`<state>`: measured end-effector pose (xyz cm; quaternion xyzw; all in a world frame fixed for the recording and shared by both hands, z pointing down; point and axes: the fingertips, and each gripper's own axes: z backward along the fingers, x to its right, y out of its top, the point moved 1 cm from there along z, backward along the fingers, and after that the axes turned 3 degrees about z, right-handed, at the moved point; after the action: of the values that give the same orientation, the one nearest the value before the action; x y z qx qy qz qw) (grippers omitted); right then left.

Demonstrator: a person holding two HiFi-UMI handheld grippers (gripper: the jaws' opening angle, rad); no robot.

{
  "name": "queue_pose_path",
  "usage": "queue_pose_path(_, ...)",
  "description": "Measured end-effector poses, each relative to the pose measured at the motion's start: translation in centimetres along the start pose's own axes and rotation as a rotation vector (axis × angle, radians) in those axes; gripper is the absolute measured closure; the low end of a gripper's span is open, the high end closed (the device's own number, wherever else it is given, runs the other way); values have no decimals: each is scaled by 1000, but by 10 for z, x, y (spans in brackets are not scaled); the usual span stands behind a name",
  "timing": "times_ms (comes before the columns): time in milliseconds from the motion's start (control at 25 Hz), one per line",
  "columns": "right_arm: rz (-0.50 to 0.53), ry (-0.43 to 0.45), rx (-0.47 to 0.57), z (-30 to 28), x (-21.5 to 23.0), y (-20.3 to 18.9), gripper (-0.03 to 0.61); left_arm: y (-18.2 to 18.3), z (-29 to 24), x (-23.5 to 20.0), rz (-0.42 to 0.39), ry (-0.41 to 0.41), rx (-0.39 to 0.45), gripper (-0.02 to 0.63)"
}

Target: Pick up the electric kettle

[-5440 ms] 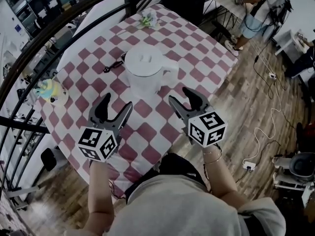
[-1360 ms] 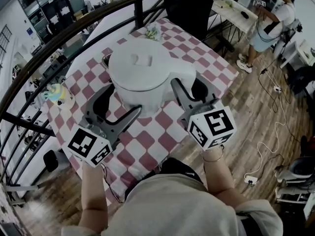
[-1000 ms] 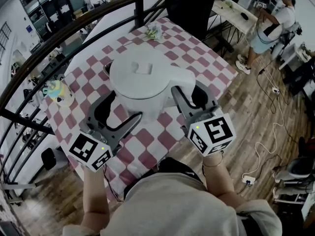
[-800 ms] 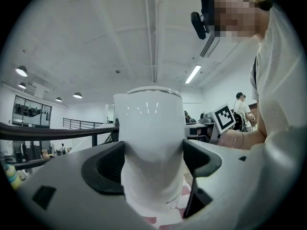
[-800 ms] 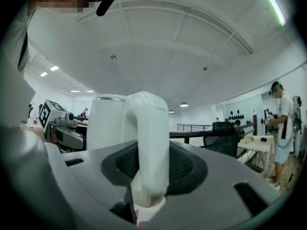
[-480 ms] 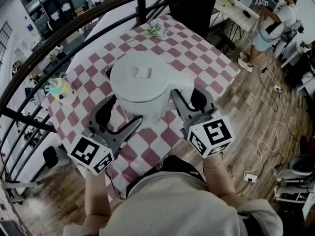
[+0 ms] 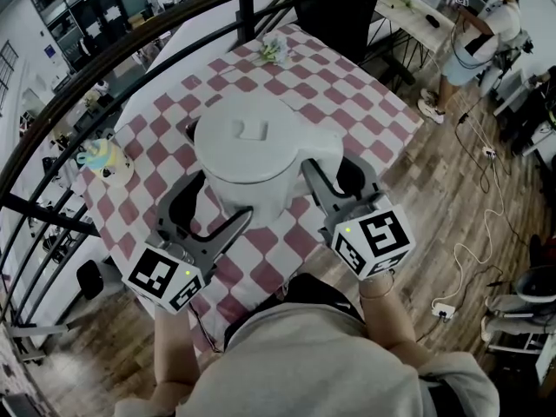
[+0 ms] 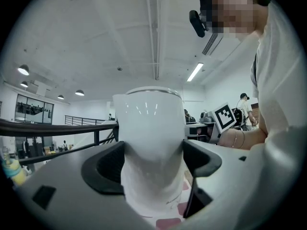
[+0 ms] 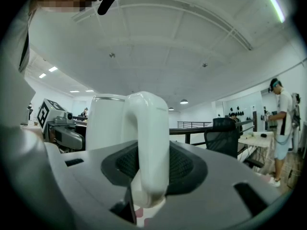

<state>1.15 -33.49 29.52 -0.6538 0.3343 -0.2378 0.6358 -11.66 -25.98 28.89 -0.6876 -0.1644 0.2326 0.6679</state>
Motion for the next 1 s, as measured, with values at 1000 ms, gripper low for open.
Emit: queue_pose_path(1000, -35, -6, -29, 6, 6, -14, 436, -8, -5, 6, 20, -7, -8, 216)
